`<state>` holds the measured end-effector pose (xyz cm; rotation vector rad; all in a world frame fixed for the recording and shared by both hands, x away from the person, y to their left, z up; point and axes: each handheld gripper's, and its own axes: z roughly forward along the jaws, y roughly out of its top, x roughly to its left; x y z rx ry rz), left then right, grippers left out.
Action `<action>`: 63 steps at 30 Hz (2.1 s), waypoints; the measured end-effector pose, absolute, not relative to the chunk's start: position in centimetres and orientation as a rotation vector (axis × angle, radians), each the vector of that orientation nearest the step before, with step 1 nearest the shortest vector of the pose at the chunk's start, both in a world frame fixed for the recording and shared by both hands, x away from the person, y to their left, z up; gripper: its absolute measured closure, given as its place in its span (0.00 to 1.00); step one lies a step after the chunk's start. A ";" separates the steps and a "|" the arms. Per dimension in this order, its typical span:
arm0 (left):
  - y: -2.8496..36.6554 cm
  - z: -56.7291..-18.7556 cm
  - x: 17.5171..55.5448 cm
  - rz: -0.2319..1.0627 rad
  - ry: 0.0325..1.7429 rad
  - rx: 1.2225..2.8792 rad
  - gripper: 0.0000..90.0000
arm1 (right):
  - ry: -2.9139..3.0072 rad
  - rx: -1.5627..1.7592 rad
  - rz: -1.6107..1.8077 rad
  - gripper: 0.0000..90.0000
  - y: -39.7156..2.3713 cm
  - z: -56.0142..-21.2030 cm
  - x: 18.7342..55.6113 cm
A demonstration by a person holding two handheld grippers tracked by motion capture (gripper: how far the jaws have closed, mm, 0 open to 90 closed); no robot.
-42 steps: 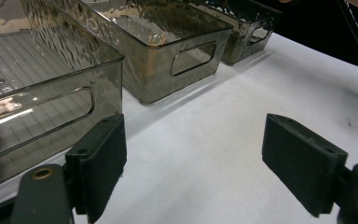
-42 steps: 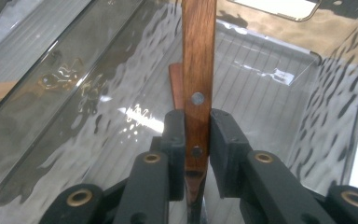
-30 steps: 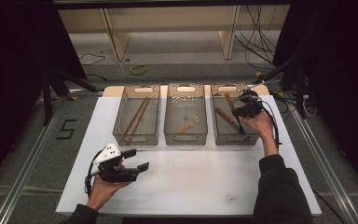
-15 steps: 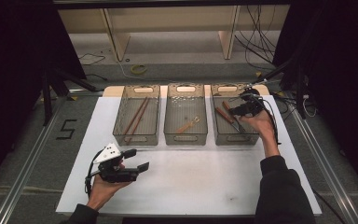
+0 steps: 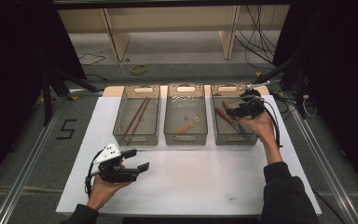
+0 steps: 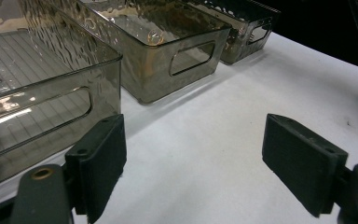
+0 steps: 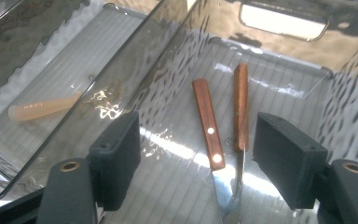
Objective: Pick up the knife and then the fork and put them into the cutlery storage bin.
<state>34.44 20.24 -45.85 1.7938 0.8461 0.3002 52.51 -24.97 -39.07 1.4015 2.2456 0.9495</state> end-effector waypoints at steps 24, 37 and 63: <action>20.3 -45.9 34.6 0.290 0.853 1.795 0.23 | 2.209 1.356 1.138 0.31 -23.6 -38.6 48.3; 20.2 -46.0 34.6 0.280 0.853 1.800 0.23 | 2.200 1.271 1.264 0.30 -22.9 -38.7 44.5; 20.3 -46.2 34.7 0.240 0.857 1.801 0.23 | 2.203 1.147 1.442 0.27 -22.5 -41.1 37.2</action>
